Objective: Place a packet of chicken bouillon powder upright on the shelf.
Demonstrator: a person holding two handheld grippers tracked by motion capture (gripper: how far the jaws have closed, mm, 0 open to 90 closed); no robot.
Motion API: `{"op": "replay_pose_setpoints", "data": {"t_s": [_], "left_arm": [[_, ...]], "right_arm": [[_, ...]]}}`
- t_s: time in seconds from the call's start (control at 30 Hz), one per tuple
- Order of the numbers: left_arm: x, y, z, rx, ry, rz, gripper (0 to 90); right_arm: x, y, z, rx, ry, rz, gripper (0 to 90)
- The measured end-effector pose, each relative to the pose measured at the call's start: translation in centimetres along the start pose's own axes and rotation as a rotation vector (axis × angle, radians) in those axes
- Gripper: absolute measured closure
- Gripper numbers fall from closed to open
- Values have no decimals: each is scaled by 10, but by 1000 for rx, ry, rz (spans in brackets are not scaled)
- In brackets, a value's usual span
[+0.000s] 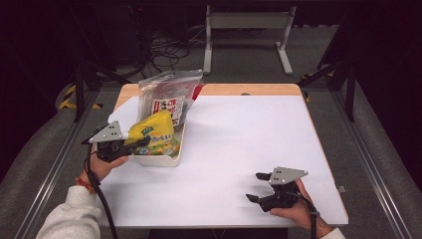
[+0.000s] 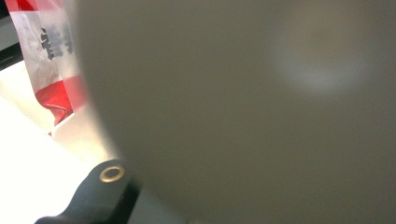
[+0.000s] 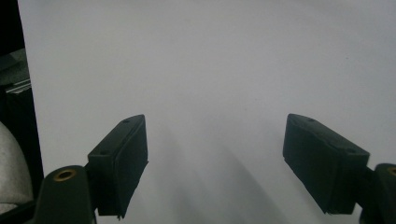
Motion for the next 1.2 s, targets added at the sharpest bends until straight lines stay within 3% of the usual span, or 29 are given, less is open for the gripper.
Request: {"op": "replay_pose_setpoints", "data": {"t_s": [0.23,0.4,0.53,0.57,0.77,0.87,0.97,1.07,1.2], "left_arm": [[3,-1,0,-22,7,-8,866],[1,-1,0,-76,16,-28,852],[-1,0,0,-116,28,-42,791],[-2,1,1,-174,37,-49,743],[-7,10,-3,-224,51,-96,692],[-7,15,-6,-222,70,-121,666],[-6,21,-9,-246,69,-124,607],[-5,25,-12,-289,65,-110,539],[-7,32,-16,-334,76,-132,464]], "right_arm": [[-1,0,0,1,4,-1,217],[-1,1,0,2,8,-1,217],[-2,2,0,6,10,-4,217],[-2,3,0,8,12,-6,218],[-2,5,-1,16,19,-7,218],[-3,5,-1,21,22,-8,218],[-4,7,-3,33,26,-13,219],[-5,9,-4,46,28,-20,221],[-7,11,-8,70,27,-30,222]]}}
Point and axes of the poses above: each handheld gripper's, and its own axes: y roughly backward along the jaws, x roughly out of its underside, z roughly to its left, the point moved 8 cm from there along -y, roughly forward along the jaws, and after that the axes turned 1 degree about y, right-handed, at the moved point
